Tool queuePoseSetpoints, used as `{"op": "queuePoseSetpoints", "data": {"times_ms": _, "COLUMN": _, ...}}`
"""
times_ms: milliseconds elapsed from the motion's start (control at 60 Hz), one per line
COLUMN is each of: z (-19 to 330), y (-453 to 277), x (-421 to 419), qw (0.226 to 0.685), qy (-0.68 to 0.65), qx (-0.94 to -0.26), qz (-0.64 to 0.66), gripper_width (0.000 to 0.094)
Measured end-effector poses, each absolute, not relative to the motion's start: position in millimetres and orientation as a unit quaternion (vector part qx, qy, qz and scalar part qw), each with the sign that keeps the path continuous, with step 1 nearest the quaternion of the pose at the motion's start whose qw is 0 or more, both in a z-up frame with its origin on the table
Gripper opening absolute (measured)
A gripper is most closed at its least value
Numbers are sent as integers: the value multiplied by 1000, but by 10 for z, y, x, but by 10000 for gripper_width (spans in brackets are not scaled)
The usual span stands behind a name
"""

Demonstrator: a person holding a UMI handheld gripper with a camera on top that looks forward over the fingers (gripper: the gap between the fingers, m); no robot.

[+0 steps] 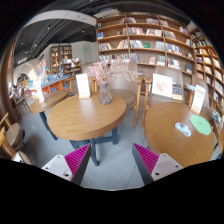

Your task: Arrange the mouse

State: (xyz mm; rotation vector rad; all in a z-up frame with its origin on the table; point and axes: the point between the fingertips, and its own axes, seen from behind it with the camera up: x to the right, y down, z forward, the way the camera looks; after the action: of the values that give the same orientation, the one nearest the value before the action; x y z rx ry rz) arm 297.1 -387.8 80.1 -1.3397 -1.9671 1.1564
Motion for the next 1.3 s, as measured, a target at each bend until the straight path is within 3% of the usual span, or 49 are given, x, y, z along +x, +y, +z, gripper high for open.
{"op": "queuePoseSetpoints", "data": {"times_ms": 100, "z": 923, "y": -3766, "x": 2867, "qw": 255, "qy": -718, "qx": -496, "qz": 416, "gripper_width": 851}}
{"op": "queuePoseSetpoints", "data": {"times_ms": 333, "z": 820, "y": -3147, "x": 2522, "qw": 288, "qy": -694, "qx": -530, "qz": 394, "gripper_width": 856}}
{"op": "queuePoseSetpoints", "data": {"times_ms": 800, "z": 415, "y": -1331, "x": 1953, "qw": 352, "qy": -618, "qx": -631, "qz": 310, "gripper_width": 855}}
{"op": "queuePoseSetpoints", "data": {"times_ms": 1300, "z": 38, "y": -711, "x": 1108, "qw": 362, "qy": -614, "qx": -641, "qz": 284, "gripper_width": 854}}
